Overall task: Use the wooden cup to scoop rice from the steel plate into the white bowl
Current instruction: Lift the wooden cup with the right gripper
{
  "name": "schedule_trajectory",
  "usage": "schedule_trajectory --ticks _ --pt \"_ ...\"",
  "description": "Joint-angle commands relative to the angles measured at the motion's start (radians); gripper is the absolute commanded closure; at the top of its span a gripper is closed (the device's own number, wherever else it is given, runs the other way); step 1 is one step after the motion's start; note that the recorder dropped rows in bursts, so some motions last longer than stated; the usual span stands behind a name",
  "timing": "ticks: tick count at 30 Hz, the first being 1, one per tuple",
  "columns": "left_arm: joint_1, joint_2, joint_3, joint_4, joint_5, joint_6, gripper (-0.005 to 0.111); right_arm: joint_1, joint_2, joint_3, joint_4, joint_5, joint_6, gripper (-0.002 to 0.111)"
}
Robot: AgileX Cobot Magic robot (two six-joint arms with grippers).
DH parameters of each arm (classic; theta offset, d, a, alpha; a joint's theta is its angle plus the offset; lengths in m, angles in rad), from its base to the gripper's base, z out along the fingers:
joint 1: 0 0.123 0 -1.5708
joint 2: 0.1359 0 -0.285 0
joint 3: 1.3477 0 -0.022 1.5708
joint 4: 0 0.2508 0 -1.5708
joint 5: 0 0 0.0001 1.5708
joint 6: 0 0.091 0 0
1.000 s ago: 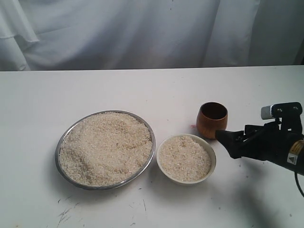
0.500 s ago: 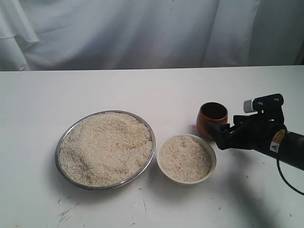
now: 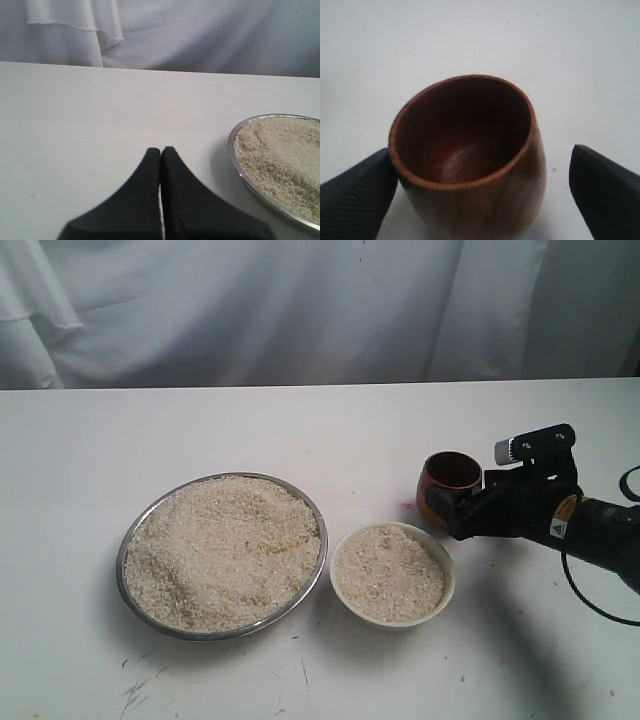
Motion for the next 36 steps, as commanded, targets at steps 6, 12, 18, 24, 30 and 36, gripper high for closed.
schedule_trajectory --ticks 6,12,18,24,30,36 --pt "-0.003 -0.004 0.005 0.000 -0.006 0.000 0.107 0.003 0.006 -0.092 -0.002 0.129 -0.017 0.024" --pt "-0.003 -0.004 0.005 0.000 -0.006 0.000 0.107 0.003 0.065 -0.099 -0.002 0.123 -0.016 0.024" --pt "-0.003 -0.004 0.005 0.000 -0.006 0.000 0.107 0.003 0.084 -0.101 -0.002 0.096 -0.016 0.024" --pt "-0.003 -0.004 0.005 0.000 -0.006 0.000 0.107 0.003 0.163 -0.120 -0.005 -0.045 -0.059 0.024" --pt "-0.003 -0.004 0.005 0.000 -0.006 0.000 0.107 0.003 0.252 -0.121 0.057 -0.222 -0.103 0.024" --pt "-0.003 -0.004 0.005 0.000 -0.006 0.000 0.107 0.003 0.300 -0.160 0.057 -0.244 -0.103 0.024"
